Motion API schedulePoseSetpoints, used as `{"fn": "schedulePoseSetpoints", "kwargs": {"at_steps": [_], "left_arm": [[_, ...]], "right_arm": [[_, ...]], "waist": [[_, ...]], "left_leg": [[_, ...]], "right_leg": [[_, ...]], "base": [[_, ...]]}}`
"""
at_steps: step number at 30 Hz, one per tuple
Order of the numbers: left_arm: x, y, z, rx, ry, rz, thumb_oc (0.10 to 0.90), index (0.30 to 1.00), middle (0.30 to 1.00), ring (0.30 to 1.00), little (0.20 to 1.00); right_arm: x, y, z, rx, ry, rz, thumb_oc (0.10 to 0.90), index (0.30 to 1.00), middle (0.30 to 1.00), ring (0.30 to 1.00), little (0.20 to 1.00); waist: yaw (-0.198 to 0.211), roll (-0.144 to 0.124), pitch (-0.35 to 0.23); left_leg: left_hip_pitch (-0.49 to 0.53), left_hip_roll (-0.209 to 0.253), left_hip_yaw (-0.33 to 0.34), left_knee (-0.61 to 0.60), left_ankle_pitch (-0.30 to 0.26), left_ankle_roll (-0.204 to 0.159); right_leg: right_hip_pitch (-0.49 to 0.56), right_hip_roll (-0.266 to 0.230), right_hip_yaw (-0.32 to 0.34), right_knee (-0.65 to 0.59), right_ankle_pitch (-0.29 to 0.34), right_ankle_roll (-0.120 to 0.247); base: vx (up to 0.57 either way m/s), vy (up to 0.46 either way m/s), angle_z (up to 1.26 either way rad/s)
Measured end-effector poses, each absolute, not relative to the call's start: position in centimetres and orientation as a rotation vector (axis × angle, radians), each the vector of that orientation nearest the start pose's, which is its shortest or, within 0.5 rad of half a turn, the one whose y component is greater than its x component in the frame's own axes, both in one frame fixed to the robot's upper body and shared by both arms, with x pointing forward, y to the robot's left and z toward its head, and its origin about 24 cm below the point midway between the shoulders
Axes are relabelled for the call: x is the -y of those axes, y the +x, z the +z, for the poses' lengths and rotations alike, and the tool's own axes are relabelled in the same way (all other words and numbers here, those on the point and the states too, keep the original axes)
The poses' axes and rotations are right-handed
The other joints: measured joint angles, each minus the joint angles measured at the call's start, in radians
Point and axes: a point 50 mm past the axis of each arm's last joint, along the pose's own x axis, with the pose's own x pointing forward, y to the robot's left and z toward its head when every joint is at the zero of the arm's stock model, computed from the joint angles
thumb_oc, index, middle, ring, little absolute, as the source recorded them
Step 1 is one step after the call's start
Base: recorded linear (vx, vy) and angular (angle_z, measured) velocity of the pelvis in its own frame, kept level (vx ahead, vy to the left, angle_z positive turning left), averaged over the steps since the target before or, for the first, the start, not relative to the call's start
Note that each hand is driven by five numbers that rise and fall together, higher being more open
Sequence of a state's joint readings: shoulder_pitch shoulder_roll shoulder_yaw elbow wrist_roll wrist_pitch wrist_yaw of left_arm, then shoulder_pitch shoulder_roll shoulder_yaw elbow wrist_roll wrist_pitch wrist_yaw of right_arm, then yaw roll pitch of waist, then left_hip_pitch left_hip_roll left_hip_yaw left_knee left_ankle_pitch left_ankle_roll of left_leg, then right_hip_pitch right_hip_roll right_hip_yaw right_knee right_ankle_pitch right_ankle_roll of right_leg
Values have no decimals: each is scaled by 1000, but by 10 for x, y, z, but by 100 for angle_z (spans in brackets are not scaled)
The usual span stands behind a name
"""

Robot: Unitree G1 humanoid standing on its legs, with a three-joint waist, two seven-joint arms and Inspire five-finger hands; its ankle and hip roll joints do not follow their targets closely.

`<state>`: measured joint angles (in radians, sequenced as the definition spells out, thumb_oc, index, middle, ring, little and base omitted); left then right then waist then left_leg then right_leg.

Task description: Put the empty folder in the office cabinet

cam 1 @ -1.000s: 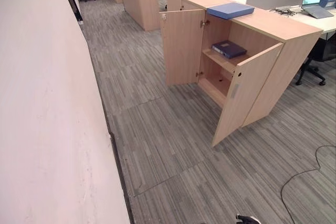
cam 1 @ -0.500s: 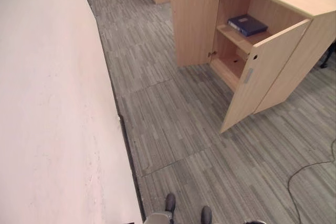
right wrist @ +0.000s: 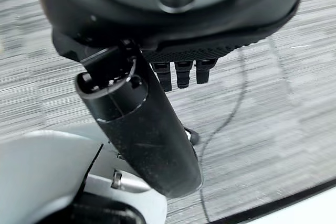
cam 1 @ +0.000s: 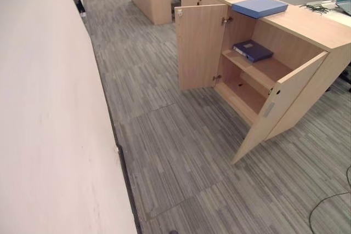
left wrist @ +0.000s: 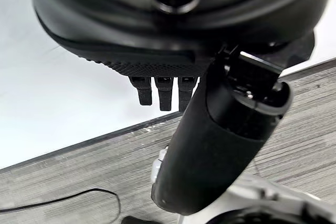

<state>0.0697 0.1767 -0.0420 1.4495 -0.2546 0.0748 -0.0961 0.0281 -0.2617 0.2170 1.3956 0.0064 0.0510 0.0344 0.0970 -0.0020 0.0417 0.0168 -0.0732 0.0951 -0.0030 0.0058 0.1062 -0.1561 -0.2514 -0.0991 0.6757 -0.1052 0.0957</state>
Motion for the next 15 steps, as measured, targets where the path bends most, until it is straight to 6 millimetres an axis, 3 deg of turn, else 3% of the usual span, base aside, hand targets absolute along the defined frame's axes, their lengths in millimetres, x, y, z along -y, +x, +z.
{"fn": "schedulePoseSetpoints", "kwargs": {"at_steps": [1, 2, 3, 4, 5, 7, 8, 9, 10, 11, 13, 14, 15], "left_arm": [[-216, -2, -176, -1582, -107, 230, 800, 900, 900, 900, 900], [-217, -2, -176, -1585, -94, 222, 800, 900, 900, 900, 900], [-219, -1, -176, -1563, -1, 219, 800, 900, 900, 900, 900], [-219, 4, -176, -1538, 66, 193, 800, 900, 900, 900, 900], [-218, 15, -176, -1502, 119, 158, 800, 900, 900, 900, 900], [-223, 20, -175, -1472, 127, 185, 800, 900, 900, 900, 900], [-227, 20, -174, -1456, 128, 201, 800, 900, 900, 900, 900], [-234, 19, -173, -1451, 134, 222, 800, 900, 900, 900, 900], [-241, 19, -171, -1443, 147, 238, 800, 900, 900, 900, 900], [-239, 23, -171, -1436, 141, 243, 800, 900, 900, 900, 900], [-229, 32, -173, -1407, 116, 227, 800, 900, 900, 900, 900], [-227, 34, -173, -1398, 94, 246, 800, 900, 900, 900, 900], [-228, 34, -173, -1398, 91, 256, 800, 900, 900, 900, 900]], "right_arm": [[239, 33, -171, -1488, -335, 9, 800, 900, 900, 900, 900], [242, 37, -170, -1481, -342, 4, 800, 900, 900, 900, 900], [250, 43, -167, -1456, -352, -16, 800, 900, 900, 900, 900], [251, 52, -166, -1440, -363, -28, 800, 900, 900, 900, 900], [261, 55, -163, -1432, -366, -59, 800, 900, 900, 900, 900], [266, 65, -159, -1359, -313, -115, 800, 900, 900, 900, 900], [265, 69, -159, -1346, -288, -137, 800, 900, 900, 900, 900], [258, 71, -161, -1337, -269, -133, 800, 900, 900, 900, 900], [250, 71, -163, -1337, -247, -125, 800, 900, 900, 900, 900], [247, 68, -164, -1344, -232, -125, 800, 900, 900, 900, 900], [251, 72, -163, -1334, -241, -135, 800, 900, 900, 900, 900], [253, 82, -160, -1311, -248, -140, 800, 900, 900, 900, 900], [254, 83, -160, -1304, -246, -145, 800, 900, 900, 900, 900]], "waist": [[-21, 5, -6], [-20, 4, 1], [-18, 17, 17], [-26, 28, 25], [-46, 62, 52], [-77, 81, 85], [-92, 81, 86], [-97, 40, 93], [-99, 17, 91], [-106, 16, 95], [-119, 45, 96], [-119, 43, 99], [-122, 41, 101]], "left_leg": [[51, -6, -31, -18, -17, -21], [70, -7, -38, -30, -19, -19], [110, 2, -57, -37, -20, -16], [119, 17, -82, -35, -41, 6], [142, 50, -96, -39, -48, -1], [182, 74, -95, -49, -55, -5], [200, 86, -91, -58, -75, -51], [221, 71, -94, -56, -101, -68], [241, 55, -95, -57, -125, -80], [270, 77, -114, -48, -166, -109], [255, 104, -159, -21, -195, -123], [243, 94, -179, 1, -195, -124], [245, 99, -179, 8, -197, -128]], "right_leg": [[-2, -29, -37, 107, 44, 2], [-30, -49, -60, 168, 91, 0], [-72, -86, -91, 201, 50, -14], [-89, -73, -97, 148, 14, -17], [-99, -26, -104, 5, -25, -17], [-125, 7, -117, -155, 8, 0], [-131, 30, -135, -255, 44, 12], [-129, 32, -136, -356, 91, 12], [-116, 37, -122, -437, 87, 21], [-70, 90, -63, -479, 168, 0], [-50, 149, -43, -499, 156, 7], [-50, 176, -43, -504, 185, -25], [-50, 180, -52, -500, 192, -33]], "base": [[192, 130, 82], [277, 57, 94], [279, 14, 49], [273, -8, 57], [180, -36, 33], [184, -71, 22], [198, -98, 1], [224, -110, -12], [236, -106, -4], [261, -107, 8], [316, -122, 8], [358, -151, -21], [375, -165, -25]]}}
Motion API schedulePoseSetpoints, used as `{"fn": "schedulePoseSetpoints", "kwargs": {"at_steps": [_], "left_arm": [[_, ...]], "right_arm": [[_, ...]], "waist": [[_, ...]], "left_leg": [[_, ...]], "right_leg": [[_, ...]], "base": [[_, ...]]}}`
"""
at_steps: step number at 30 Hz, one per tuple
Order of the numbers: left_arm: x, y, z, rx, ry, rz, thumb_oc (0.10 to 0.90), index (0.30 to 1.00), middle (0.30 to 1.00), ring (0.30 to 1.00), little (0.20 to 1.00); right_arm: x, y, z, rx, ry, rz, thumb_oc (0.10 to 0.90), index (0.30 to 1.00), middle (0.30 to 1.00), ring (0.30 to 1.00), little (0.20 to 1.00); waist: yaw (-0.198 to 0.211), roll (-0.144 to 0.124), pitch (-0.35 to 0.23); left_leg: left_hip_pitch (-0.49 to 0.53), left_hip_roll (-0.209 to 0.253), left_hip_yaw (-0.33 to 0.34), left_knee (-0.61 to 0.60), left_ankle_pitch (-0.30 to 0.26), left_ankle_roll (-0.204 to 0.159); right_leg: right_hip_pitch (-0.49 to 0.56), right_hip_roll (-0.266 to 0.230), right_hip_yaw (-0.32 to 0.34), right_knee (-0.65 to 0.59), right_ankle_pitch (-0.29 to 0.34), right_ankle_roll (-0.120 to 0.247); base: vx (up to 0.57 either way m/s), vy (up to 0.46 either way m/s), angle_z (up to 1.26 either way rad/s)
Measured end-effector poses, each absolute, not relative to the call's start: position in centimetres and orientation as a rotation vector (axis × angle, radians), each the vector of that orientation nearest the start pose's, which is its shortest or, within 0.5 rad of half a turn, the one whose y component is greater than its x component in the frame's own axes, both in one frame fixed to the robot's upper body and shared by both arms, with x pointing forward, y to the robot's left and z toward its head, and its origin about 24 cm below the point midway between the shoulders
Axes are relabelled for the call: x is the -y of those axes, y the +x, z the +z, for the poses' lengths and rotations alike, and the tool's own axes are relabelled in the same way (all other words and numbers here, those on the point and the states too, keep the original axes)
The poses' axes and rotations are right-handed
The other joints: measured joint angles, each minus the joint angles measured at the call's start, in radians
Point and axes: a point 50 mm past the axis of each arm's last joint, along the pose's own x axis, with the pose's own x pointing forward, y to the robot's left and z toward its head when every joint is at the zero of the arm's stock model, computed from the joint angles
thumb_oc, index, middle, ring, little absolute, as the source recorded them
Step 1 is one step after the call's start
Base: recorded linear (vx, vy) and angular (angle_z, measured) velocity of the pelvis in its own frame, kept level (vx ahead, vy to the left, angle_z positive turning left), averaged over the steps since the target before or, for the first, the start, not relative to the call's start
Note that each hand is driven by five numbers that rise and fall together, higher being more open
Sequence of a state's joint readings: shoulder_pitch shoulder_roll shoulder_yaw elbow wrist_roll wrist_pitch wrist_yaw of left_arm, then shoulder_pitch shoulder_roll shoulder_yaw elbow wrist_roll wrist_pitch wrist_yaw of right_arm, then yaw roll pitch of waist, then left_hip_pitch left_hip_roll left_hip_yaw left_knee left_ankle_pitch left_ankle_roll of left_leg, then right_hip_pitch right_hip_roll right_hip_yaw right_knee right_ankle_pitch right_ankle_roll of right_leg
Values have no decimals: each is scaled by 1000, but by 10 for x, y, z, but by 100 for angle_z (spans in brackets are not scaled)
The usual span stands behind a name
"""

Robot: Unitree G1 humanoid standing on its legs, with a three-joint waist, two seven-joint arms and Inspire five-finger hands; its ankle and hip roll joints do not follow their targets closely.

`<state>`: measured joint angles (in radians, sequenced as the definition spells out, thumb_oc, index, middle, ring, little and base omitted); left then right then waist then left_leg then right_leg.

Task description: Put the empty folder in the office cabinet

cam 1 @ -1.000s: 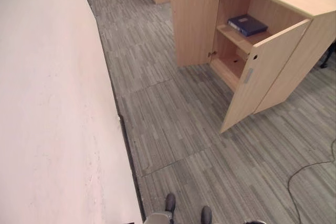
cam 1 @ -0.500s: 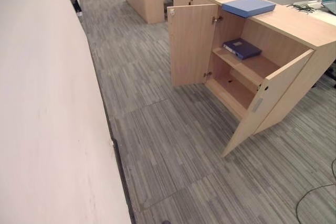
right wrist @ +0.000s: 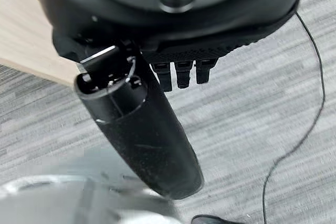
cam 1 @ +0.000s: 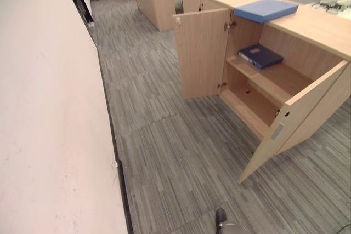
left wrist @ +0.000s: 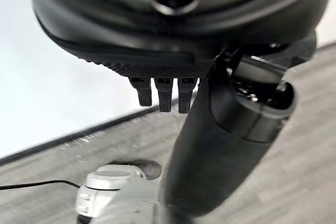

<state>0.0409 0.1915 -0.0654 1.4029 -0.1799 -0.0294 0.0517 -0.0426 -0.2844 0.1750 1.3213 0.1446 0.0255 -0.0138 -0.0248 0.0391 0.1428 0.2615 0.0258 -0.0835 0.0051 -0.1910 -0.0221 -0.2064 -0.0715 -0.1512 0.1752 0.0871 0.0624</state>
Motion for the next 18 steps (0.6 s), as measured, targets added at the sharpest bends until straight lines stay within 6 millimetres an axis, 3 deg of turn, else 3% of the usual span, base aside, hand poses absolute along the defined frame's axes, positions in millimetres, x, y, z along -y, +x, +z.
{"fn": "schedulePoseSetpoints", "kwargs": {"at_steps": [1, 6, 12, 14, 15, 18], "left_arm": [[-228, 36, -173, -1397, 75, 273, 800, 900, 900, 900, 900], [-229, 42, -172, -1391, 81, 277, 800, 900, 900, 900, 900], [-230, 35, -173, -1418, 89, 273, 800, 900, 900, 900, 900], [-230, 38, -173, -1410, 101, 261, 800, 900, 900, 900, 900], [-231, 50, -171, -1375, 153, 209, 800, 900, 900, 900, 900], [-231, 65, -169, -1332, 232, 139, 800, 900, 900, 900, 900]], "right_arm": [[255, 91, -157, -1264, -235, -158, 800, 900, 900, 900, 900], [256, 103, -154, -1230, -217, -174, 800, 900, 900, 900, 900], [259, 112, -151, -1226, -220, -165, 800, 900, 900, 900, 900], [261, 109, -152, -1233, -224, -168, 800, 900, 900, 900, 900], [262, 108, -152, -1240, -230, -164, 800, 900, 900, 900, 900], [259, 102, -154, -1263, -247, -129, 800, 900, 900, 900, 900]], "waist": [[-14, 10, 0], [-24, 16, -5], [-21, 26, -12], [-24, 25, -14], [-22, 24, -16], [-18, 2, -43]], "left_leg": [[-9, 27, -8, 12, -10, -17], [-44, 54, -46, 31, -2, -30], [-50, 87, -86, 13, 3, -43], [-52, 95, -87, 21, 20, -68], [-67, 106, -91, 60, 25, -77], [-73, 122, -95, 100, 75, -138]], "right_leg": [[6, 8, -54, -5, -9, -11], [4, 11, -87, -7, -22, -23], [-37, 15, -117, 102, -116, -48], [-22, 20, -135, 97, -126, -56], [3, 27, -155, 78, -135, -55], [54, 53, -168, 31, -147, -73]], "base": [[333, -153, 7], [355, -189, 29], [308, -197, 23], [202, -154, 29], [213, -185, 32], [267, -249, 18]]}}
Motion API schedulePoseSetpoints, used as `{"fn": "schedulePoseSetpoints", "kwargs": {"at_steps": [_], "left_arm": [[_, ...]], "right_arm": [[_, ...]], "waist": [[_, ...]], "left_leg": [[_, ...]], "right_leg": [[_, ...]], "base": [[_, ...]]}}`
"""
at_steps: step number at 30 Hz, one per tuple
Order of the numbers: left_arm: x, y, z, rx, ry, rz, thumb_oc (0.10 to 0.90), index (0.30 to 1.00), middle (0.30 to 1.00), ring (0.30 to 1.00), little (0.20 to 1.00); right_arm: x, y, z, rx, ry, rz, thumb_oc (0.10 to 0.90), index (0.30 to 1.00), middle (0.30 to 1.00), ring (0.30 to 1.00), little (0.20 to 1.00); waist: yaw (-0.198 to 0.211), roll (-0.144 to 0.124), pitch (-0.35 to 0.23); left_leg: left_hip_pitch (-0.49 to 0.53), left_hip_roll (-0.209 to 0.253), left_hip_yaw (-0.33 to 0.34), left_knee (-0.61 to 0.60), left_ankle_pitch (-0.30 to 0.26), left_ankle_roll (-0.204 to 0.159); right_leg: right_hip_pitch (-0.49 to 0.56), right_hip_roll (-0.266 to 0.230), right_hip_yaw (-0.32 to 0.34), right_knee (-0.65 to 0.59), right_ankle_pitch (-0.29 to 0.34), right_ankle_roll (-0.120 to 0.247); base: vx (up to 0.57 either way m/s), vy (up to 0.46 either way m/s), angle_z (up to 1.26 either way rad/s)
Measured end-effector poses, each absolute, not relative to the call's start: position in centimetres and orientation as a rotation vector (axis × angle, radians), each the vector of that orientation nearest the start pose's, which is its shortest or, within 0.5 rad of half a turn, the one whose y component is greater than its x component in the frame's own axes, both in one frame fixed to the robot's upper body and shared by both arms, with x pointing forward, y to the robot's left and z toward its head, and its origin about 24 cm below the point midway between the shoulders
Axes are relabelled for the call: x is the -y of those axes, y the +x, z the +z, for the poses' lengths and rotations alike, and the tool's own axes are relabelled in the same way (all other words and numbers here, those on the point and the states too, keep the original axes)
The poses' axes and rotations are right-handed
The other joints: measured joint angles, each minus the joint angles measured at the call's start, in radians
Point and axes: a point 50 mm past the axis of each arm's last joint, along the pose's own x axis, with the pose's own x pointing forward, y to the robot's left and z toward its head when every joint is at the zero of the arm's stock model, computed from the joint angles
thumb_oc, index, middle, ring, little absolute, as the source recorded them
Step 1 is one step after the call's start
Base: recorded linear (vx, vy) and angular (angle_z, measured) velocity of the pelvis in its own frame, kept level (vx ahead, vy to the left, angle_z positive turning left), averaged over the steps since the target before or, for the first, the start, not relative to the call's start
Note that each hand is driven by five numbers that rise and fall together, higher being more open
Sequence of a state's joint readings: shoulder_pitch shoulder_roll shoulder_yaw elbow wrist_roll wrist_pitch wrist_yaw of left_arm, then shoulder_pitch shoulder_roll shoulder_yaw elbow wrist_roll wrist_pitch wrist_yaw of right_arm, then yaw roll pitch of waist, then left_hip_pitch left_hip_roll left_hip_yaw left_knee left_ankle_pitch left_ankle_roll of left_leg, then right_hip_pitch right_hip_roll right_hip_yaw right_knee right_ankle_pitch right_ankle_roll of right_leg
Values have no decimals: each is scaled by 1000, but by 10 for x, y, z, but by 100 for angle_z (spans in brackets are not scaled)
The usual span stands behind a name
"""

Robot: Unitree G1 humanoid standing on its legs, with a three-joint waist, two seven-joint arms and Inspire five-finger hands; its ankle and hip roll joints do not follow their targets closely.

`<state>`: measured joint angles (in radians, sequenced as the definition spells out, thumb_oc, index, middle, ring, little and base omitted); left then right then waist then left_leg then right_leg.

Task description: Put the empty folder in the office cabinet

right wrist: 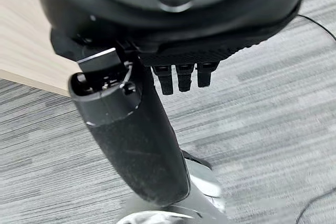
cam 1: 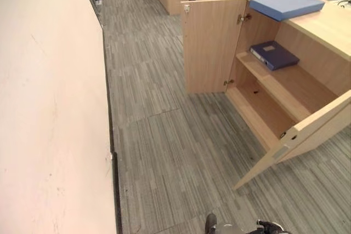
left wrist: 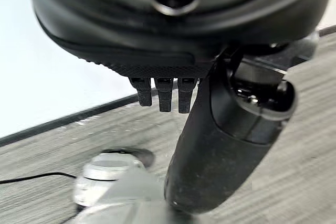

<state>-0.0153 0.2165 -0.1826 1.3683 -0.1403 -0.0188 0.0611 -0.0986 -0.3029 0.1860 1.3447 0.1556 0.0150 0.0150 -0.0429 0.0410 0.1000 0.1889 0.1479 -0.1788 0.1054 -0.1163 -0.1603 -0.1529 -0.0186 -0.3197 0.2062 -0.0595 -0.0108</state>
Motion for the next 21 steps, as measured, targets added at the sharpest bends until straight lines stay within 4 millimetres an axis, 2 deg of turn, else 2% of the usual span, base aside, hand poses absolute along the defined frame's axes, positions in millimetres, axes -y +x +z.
{"fn": "schedulePoseSetpoints", "kwargs": {"at_steps": [1, 3, 4, 5, 6, 7, 8, 9, 10, 11, 12, 13, 15, 17, 19, 21], "left_arm": [[-234, 69, -167, -1314, 269, 111, 800, 900, 900, 900, 900], [-226, 78, -167, -1266, 264, 62, 800, 900, 900, 900, 900], [-226, 76, -167, -1274, 229, 64, 800, 900, 900, 900, 900], [-229, 73, -167, -1284, 224, 82, 800, 900, 900, 900, 900], [-232, 73, -167, -1282, 203, 104, 800, 900, 900, 900, 900], [-233, 81, -165, -1239, 152, 148, 800, 900, 900, 900, 900], [-228, 107, -158, -1095, 0, 194, 800, 900, 900, 900, 900], [-228, 115, -156, -1067, 0, 212, 800, 900, 900, 900, 900], [-230, 118, -154, -1058, 9, 222, 800, 900, 900, 900, 900], [-230, 119, -154, -1051, 13, 222, 800, 900, 900, 900, 900], [-229, 122, -153, -1047, 15, 222, 800, 900, 900, 900, 900], [-235, 117, -154, -1059, -18, 273, 800, 900, 900, 900, 900], [-238, 103, -158, -1123, -61, 328, 800, 900, 900, 900, 900], [-241, 77, -165, -1229, -118, 419, 800, 900, 900, 900, 900], [-241, 58, -168, -1288, -162, 475, 800, 900, 900, 900, 900], [-238, 22, -172, -1397, -205, 534, 800, 900, 900, 900, 900]], "right_arm": [[257, 95, -157, -1291, -276, -91, 800, 900, 900, 900, 900], [255, 68, -163, -1386, -286, -60, 800, 900, 900, 900, 900], [252, 65, -164, -1396, -278, -55, 800, 900, 900, 900, 900], [251, 65, -164, -1393, -274, -48, 800, 900, 900, 900, 900], [248, 67, -165, -1391, -278, -34, 800, 900, 900, 900, 900], [245, 68, -165, -1399, -322, 16, 800, 900, 900, 900, 900], [243, 69, -166, -1431, -384, 82, 800, 900, 900, 900, 900], [237, 71, -167, -1429, -373, 94, 800, 900, 900, 900, 900], [231, 78, -167, -1408, -362, 109, 800, 900, 900, 900, 900], [226, 88, -166, -1376, -367, 127, 800, 900, 900, 900, 900], [228, 101, -163, -1340, -460, 177, 800, 900, 900, 900, 900], [227, 114, -160, -1298, -417, 141, 800, 900, 900, 900, 900], [226, 115, -160, -1293, -382, 119, 800, 900, 900, 900, 900], [224, 114, -161, -1294, -351, 105, 800, 900, 900, 900, 900], [224, 113, -161, -1295, -334, 91, 800, 900, 900, 900, 900], [226, 111, -161, -1298, -308, 63, 800, 900, 900, 900, 900]], "waist": [[2, -10, -13], [17, -47, -75], [20, -71, -81], [22, -80, -85], [30, -87, -82], [57, -91, -67], [137, -101, -19], [161, -119, 2], [162, -120, 4], [159, -115, 1], [161, -89, 3], [153, -84, 9], [152, -66, 25], [150, -63, 59], [156, -67, 68], [154, -76, 73]], "left_leg": [[-15, 9, -13, 30, 9, -10], [-11, 43, -18, -3, 75, -29], [-38, 49, -15, 76, 80, -42], [-77, 38, -19, 171, 84, -45], [-163, 18, -24, 338, 88, -50], [-295, -17, -36, 593, 132, -42], [-482, -70, 24, 896, 149, 4], [-517, -86, 78, 849, 122, 37], [-543, -100, 127, 744, 105, 66], [-564, -102, 173, 620, 105, 68], [-590, -104, 192, 461, 122, 58], [-584, -98, 197, 142, 210, 50], [-535, -65, 168, -150, 283, 44], [-537, -29, 144, -196, 333, 36], [-537, -28, 117, -195, 339, 36], [-525, -24, 110, -195, 342, 39]], "right_leg": [[32, 10, -21, -39, 2, 2], [71, 51, -47, -111, -1, -7], [109, 76, -44, -160, 15, -45], [126, 86, -37, -183, 16, -70], [134, 85, -30, -196, 23, -110], [142, 79, -31, -203, 22, -132], [200, 58, -29, -217, 24, -132], [232, 46, -26, -235, 19, -121], [251, 34, -29, -244, 12, -104], [266, 33, -39, -237, 11, -103], [278, 48, -34, -238, 6, -102], [285, 68, -13, -260, 11, -96], [308, 98, 9, -282, 16, -102], [343, 118, 26, -291, 5, -89], [356, 116, 43, -291, 2, -84], [378, 109, 75, -291, -4, -75]], "base": [[202, -187, 43], [187, -187, 38], [132, -215, -7], [134, -263, -13], [113, -198, -10], [170, -138, -7], [128, -54, -2], [148, -21, 7], [53, 10, 10], [183, 51, -10], [284, 106, -44], [360, 138, -49], [293, 120, -30], [259, 131, -15], [188, 120, -26], [324, 263, -39]]}}
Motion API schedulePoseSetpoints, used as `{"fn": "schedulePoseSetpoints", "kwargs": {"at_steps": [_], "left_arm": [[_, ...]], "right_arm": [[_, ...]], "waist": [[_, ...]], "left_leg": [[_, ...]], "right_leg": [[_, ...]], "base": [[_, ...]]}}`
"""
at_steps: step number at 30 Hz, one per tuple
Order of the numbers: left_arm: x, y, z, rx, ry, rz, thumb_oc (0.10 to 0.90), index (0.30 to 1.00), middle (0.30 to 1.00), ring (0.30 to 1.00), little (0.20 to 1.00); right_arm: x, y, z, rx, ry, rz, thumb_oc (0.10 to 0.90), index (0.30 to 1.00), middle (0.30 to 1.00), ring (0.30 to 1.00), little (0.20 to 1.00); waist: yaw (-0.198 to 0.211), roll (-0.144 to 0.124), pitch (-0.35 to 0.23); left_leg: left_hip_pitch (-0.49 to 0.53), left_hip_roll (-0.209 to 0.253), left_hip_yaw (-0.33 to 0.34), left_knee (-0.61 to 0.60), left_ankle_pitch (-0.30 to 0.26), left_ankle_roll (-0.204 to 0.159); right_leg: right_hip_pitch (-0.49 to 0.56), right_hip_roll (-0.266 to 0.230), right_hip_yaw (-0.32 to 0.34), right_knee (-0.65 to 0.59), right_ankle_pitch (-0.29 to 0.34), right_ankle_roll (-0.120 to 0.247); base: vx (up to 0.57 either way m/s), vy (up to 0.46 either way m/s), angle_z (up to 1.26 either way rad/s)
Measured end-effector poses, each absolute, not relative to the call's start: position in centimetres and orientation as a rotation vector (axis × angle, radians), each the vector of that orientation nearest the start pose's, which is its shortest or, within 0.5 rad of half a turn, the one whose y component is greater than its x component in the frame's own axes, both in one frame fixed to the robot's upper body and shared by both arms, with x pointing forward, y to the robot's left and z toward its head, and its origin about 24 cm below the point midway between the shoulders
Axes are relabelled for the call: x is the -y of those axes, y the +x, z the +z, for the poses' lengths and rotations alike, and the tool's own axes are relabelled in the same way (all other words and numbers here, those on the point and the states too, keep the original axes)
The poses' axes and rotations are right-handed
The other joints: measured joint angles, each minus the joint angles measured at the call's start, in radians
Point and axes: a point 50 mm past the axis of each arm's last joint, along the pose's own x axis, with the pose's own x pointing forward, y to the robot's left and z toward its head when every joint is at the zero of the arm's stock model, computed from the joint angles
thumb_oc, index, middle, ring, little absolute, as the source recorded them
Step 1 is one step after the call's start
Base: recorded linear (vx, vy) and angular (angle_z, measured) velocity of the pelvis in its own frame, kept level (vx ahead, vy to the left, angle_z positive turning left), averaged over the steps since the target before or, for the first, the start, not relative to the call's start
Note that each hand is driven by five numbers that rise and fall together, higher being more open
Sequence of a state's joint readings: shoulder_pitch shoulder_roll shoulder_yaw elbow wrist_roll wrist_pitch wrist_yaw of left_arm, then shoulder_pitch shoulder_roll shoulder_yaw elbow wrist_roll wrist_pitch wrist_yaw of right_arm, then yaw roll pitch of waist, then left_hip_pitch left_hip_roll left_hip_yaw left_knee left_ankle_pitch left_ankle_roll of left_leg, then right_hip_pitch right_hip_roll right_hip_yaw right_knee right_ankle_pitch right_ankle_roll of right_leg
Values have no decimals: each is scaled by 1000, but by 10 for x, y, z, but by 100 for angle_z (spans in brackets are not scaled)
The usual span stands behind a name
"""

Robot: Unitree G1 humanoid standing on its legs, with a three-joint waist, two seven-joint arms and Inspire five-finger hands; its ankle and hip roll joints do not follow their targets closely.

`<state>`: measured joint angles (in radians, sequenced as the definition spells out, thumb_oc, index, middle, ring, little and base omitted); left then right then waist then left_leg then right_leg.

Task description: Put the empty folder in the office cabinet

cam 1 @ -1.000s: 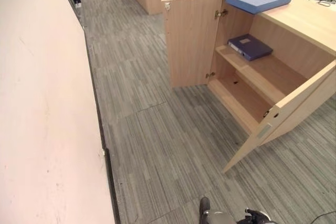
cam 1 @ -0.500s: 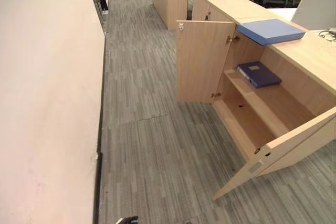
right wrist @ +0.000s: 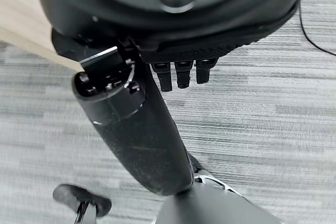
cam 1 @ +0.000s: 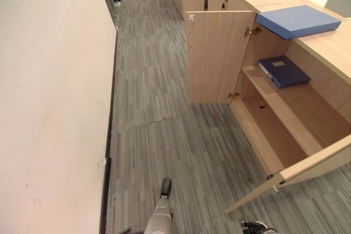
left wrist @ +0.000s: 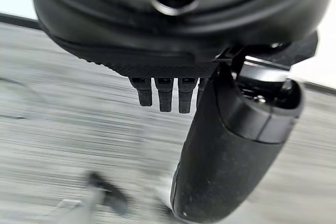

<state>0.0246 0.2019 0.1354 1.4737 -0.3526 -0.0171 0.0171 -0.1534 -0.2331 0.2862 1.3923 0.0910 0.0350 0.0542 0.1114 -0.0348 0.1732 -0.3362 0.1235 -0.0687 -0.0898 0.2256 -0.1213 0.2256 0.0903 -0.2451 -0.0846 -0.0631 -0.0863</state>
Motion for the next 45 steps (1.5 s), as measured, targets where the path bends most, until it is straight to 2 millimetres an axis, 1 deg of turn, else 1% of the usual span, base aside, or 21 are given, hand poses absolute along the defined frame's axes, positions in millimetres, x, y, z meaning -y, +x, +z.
{"fn": "schedulePoseSetpoints", "kwargs": {"at_steps": [4, 6, 7, 11, 19, 21, 22, 23, 25, 29, 30, 32, 33, 34, 35, 36, 37, 40, 42, 44, 45], "left_arm": [[-223, -21, -175, -1541, -226, 558, 800, 900, 900, 900, 900], [-222, -13, -175, -1523, -200, 516, 800, 900, 900, 900, 900], [-230, 7, -174, -1467, -145, 476, 800, 900, 900, 900, 900], [-245, 43, -169, -1368, -21, 386, 800, 900, 900, 900, 900], [-247, 78, -162, -1269, 126, 223, 800, 900, 900, 900, 900], [-248, 76, -163, -1289, 151, 200, 800, 900, 900, 900, 900], [-250, 78, -162, -1288, 155, 202, 800, 900, 900, 900, 900], [-244, 59, -166, -1338, 138, 201, 800, 900, 900, 900, 900], [-246, 45, -168, -1382, 140, 194, 800, 900, 900, 900, 900], [-257, 48, -164, -1370, 185, 191, 800, 900, 900, 900, 900], [-261, 50, -163, -1366, 193, 195, 800, 900, 900, 900, 900], [-258, 40, -165, -1403, 186, 194, 800, 900, 900, 900, 900], [-257, 40, -165, -1403, 187, 196, 800, 900, 900, 900, 900], [-257, 46, -164, -1384, 184, 198, 800, 900, 900, 900, 900], [-266, 53, -161, -1364, 193, 212, 800, 900, 900, 900, 900], [-268, 55, -160, -1356, 196, 214, 800, 900, 900, 900, 900], [-266, 57, -161, -1350, 177, 251, 800, 900, 900, 900, 900], [-256, 60, -163, -1337, 158, 241, 800, 900, 900, 900, 900], [-251, 66, -164, -1319, 113, 258, 800, 900, 900, 900, 900], [-248, 58, -166, -1331, 93, 279, 800, 900, 900, 900, 900], [-244, 54, -167, -1335, 78, 272, 800, 900, 900, 900, 900]], "right_arm": [[245, 67, -166, -1397, -196, -89, 800, 900, 900, 900, 900], [261, 38, -164, -1515, -211, -137, 800, 900, 900, 900, 900], [252, 21, -167, -1572, -164, -129, 800, 900, 900, 900, 900], [231, 25, -172, -1596, -145, -6, 800, 900, 900, 900, 900], [232, 70, -167, -1546, -473, 328, 800, 900, 900, 900, 900], [231, 73, -166, -1550, -523, 398, 800, 900, 900, 900, 900], [228, 76, -167, -1548, -528, 424, 800, 900, 900, 900, 900], [236, 76, -165, -1553, -587, 444, 800, 900, 900, 900, 900], [234, 78, -165, -1539, -592, 463, 800, 900, 900, 900, 900], [231, 79, -165, -1524, -587, 454, 800, 900, 900, 900, 900], [226, 83, -166, -1502, -583, 452, 800, 900, 900, 900, 900], [236, 93, -162, -1475, -607, 412, 800, 900, 900, 900, 900], [245, 95, -159, -1465, -547, 315, 800, 900, 900, 900, 900], [245, 98, -159, -1450, -516, 282, 800, 900, 900, 900, 900], [238, 106, -159, -1415, -451, 238, 800, 900, 900, 900, 900], [240, 105, -158, -1414, -444, 223, 800, 900, 900, 900, 900], [252, 111, -154, -1369, -428, 142, 800, 900, 900, 900, 900], [258, 111, -152, -1321, -300, 8, 800, 900, 900, 900, 900], [260, 107, -152, -1302, -174, -105, 800, 900, 900, 900, 900], [261, 103, -153, -1306, -127, -166, 800, 900, 900, 900, 900], [263, 101, -153, -1303, -103, -200, 800, 900, 900, 900, 900]], "waist": [[-3, -5, -9], [-4, 15, -41], [-13, -18, -51], [0, -51, -80], [62, -22, -118], [86, -35, -129], [88, -58, -124], [114, -17, -135], [101, -20, -146], [103, -14, -161], [77, -38, -161], [77, 0, -146], [50, 24, -144], [29, 18, -143], [-4, -36, -113], [-11, -41, -107], [-18, -25, -82], [-56, 14, -69], [-95, 20, -36], [-80, 22, -32], [-84, 25, -27]], "left_leg": [[71, -19, 97, 137, -25, 57], [104, -21, 91, 114, -45, 105], [113, -65, 97, 105, -26, 112], [112, -149, 154, 147, -120, 147], [74, -241, 201, 131, -157, 185], [75, -254, 249, 113, -188, 138], [28, -264, 271, 243, -216, 200], [11, -233, 225, 368, -318, 267], [73, -254, 222, 276, -282, 231], [159, -247, 200, 92, -259, 123], [119, -249, 244, 182, -293, 177], [118, -228, 258, 214, -258, 259], [160, -227, 250, 126, -250, 189], [165, -218, 265, 118, -287, 137], [112, -236, 268, 277, -324, 223], [98, -235, 263, 335, -329, 254], [98, -196, 183, 432, -394, 232], [201, -200, 193, 218, -351, 169], [222, -232, 218, 188, -281, 233], [252, -255, 234, 125, -281, 226], [290, -257, 237, 66, -293, 158]], "right_leg": [[82, -31, 18, 0, -41, 62], [102, -46, 27, 0, -78, 97], [94, -97, 31, 38, -107, 119], [37, -217, 42, 146, -129, 132], [-106, -342, 5, 310, -92, 166], [-116, -387, -96, 285, -53, 151], [-133, -433, -163, 302, -62, 168], [-133, -421, -178, 331, -79, 171], [-130, -432, -157, 375, -56, 194], [-154, -331, -166, 382, -58, 197], [-194, -348, -171, 355, -78, 200], [-219, -341, -161, 370, -125, 226], [-276, -293, -155, 316, -120, 193], [-294, -272, -148, 263, -104, 178], [-325, -318, -119, 232, -50, 195], [-336, -328, -110, 235, -41, 209], [-397, -347, -44, 240, -8, 313], [-426, -269, -61, 80, 100, 302], [-432, -293, -48, 25, 153, 314], [-441, -299, -68, 18, 191, 293], [-445, -283, -102, 11, 216, 291]], "base": [[306, 281, -15], [237, 341, 21], [209, 377, 36], [144, 322, -16], [91, 213, -6], [159, 143, -33], [171, 158, -74], [124, 118, -67], [102, 93, -30], [56, 30, 13], [38, 22, -14], [21, 14, -29], [0, 0, 0], [42, -12, 33], [124, -36, 36], [82, -21, 10], [136, -58, -30], [144, -81, 11], [195, -116, 61], [198, -113, 4], [215, -115, 17]]}}
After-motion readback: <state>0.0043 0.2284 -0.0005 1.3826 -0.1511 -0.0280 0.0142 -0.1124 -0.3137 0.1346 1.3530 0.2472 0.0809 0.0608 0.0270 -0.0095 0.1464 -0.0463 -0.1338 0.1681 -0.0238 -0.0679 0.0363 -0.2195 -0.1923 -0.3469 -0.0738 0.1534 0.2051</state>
